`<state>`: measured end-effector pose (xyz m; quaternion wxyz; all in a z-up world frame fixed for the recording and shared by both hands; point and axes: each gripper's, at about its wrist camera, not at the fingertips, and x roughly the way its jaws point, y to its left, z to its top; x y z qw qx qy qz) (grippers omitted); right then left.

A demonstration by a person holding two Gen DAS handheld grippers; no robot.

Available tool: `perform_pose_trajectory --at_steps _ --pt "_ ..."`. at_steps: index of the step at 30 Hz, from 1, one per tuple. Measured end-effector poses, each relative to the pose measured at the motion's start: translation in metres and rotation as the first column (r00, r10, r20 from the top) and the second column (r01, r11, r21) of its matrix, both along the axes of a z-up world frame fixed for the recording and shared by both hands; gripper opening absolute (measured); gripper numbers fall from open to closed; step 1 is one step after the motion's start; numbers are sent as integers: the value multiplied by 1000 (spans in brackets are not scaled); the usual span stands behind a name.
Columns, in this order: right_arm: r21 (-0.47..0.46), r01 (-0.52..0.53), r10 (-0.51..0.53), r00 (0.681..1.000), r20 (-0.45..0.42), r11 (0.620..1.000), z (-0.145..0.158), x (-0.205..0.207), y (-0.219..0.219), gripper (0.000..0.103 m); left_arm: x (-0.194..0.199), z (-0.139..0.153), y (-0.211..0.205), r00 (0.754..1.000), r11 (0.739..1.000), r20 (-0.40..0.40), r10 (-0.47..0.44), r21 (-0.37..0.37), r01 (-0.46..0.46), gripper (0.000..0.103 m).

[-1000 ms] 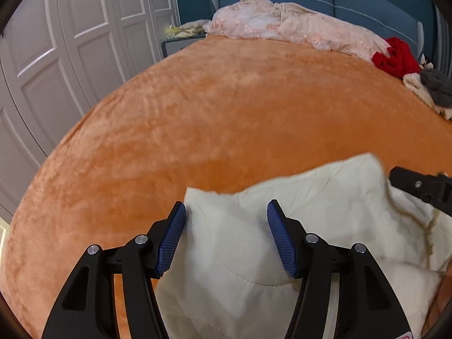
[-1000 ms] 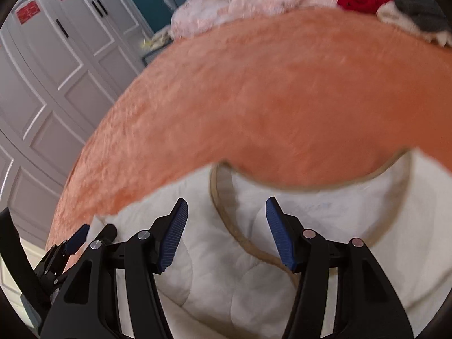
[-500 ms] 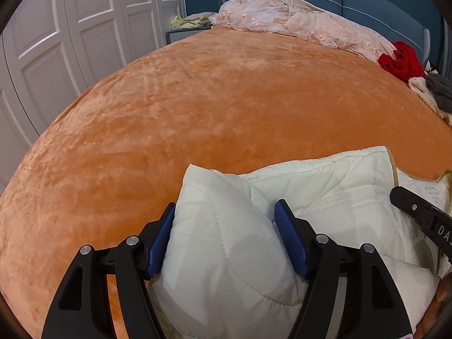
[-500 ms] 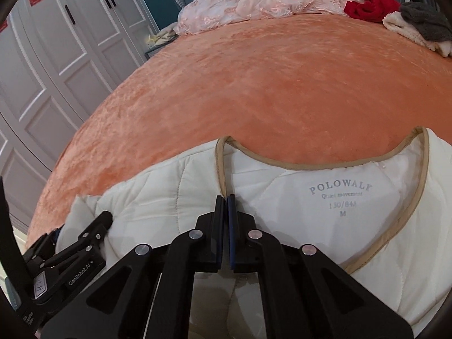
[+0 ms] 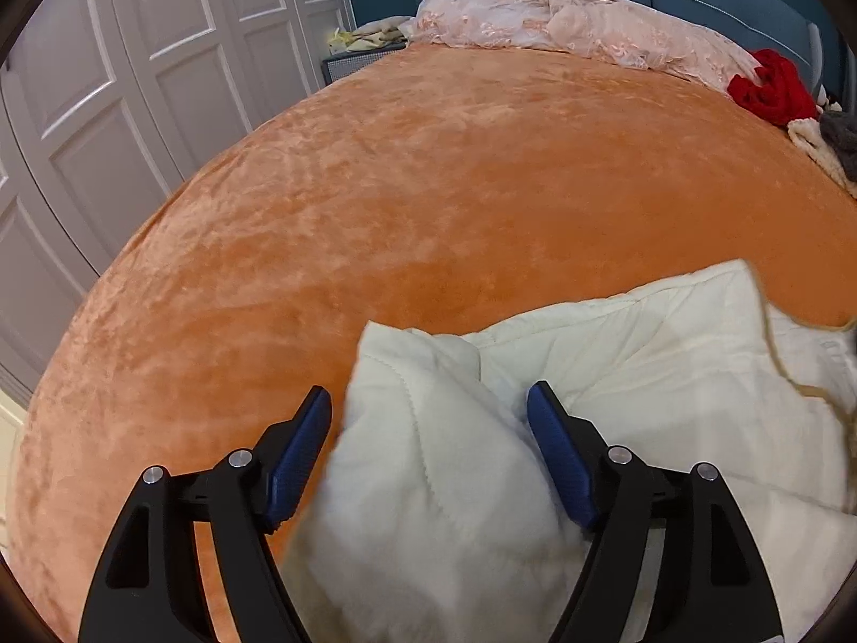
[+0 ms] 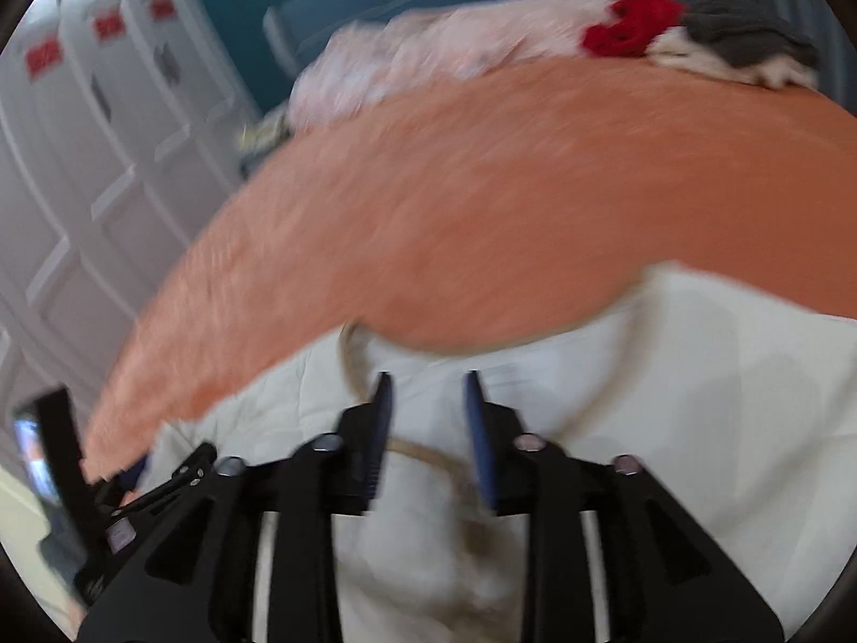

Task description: Fold large clothes

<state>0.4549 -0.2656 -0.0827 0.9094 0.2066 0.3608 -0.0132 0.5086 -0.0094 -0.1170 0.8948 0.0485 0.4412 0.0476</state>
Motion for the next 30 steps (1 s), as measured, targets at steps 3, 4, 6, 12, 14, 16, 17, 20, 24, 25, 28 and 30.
perform_pose_trajectory --at_steps 3,4,6,12,14,16,17,20,24,25,28,30 --pt "15 96 -97 995 32 995 22 -38 -69 47 -12 29 -11 999 994 20 -49 -92 50 73" --pt "16 120 -120 992 32 993 24 -46 -87 50 -16 42 -22 997 989 42 -68 -129 73 73" --pt "29 188 -188 982 7 982 23 -61 -132 49 -22 64 -59 986 972 82 -147 -174 159 73" --pt "136 212 -198 974 -113 968 -11 -66 -189 29 -31 76 -198 905 903 118 -409 -90 420 81" --pt "118 171 -155 979 -132 978 -19 -60 -184 14 -28 62 -226 895 889 76 -439 -102 445 81" --pt "94 117 -102 984 -148 989 -27 -53 -174 6 -24 42 -246 891 880 27 -454 -141 453 77" --pt "68 86 -74 985 -158 994 -30 -50 -168 5 -22 32 -254 890 880 10 -456 -148 452 72" --pt "-8 38 -39 983 -180 999 -42 -44 -154 0 -18 0 -269 891 891 -52 -450 -89 445 64" --pt "19 67 -63 987 -146 998 -52 -46 -160 0 -18 -18 -264 903 899 -44 -428 -116 421 69" --pt "17 72 -69 989 -135 997 -53 -48 -161 0 -18 -20 -264 904 900 -38 -426 -117 420 70" --pt "7 94 -92 989 -120 996 -53 -51 -163 0 -18 -21 -264 905 902 -30 -425 -93 421 71" --pt "-14 132 -133 984 -120 991 -48 -55 -166 0 -18 -17 -263 907 905 -29 -419 -91 415 71"
